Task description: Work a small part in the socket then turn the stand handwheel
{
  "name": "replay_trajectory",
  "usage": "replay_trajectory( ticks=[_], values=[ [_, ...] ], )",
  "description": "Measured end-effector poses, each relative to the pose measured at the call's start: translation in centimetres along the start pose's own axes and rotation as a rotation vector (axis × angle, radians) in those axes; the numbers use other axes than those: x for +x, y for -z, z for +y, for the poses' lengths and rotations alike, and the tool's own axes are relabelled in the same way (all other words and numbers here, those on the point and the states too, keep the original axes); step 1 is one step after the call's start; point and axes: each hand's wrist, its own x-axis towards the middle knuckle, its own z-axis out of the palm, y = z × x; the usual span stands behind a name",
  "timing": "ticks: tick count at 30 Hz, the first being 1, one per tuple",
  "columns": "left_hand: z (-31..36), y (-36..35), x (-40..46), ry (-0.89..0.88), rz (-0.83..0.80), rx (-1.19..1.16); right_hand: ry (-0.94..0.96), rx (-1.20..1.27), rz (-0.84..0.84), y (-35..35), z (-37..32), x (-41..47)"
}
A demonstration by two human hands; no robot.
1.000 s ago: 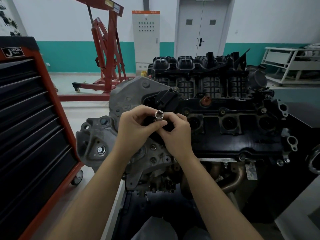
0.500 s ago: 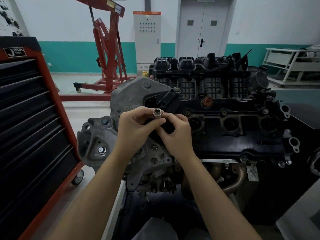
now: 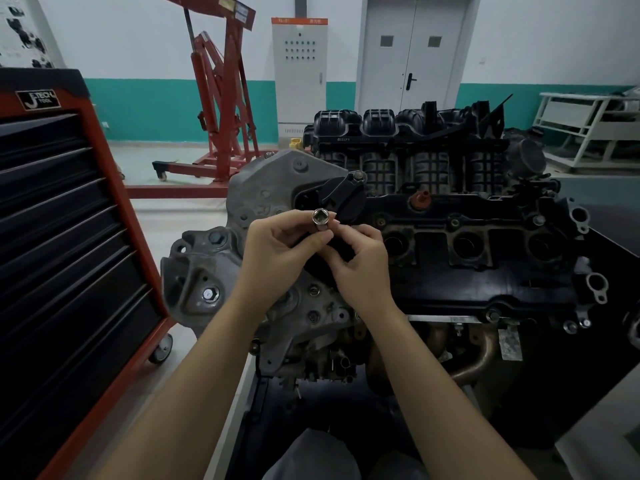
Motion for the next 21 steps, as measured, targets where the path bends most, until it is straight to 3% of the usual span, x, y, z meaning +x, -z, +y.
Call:
replay_trajectory(
  ticks=[6,10,17,21],
  values=[
    [-0.01,0.13,0.04,-0.048,0.005,0.077,-0.032,0.040,0.004,0.03,-0.29,-0.01],
    [0.05,0.16,0.05,-0.013,-0.009,0.005,0.077,-0.031,-0.002,-0.01,-0.09,-0.03],
    [0.20,0.09,0.00,-0.031,0.004,0.047,-0.034,0.025,0.002,-0.01,-0.12,-0.01],
    [0.16,0.14,0.01,0.004,-0.003,0.003,0.074,-0.045,-0.013,-0.02,-0.17,-0.02]
  ],
)
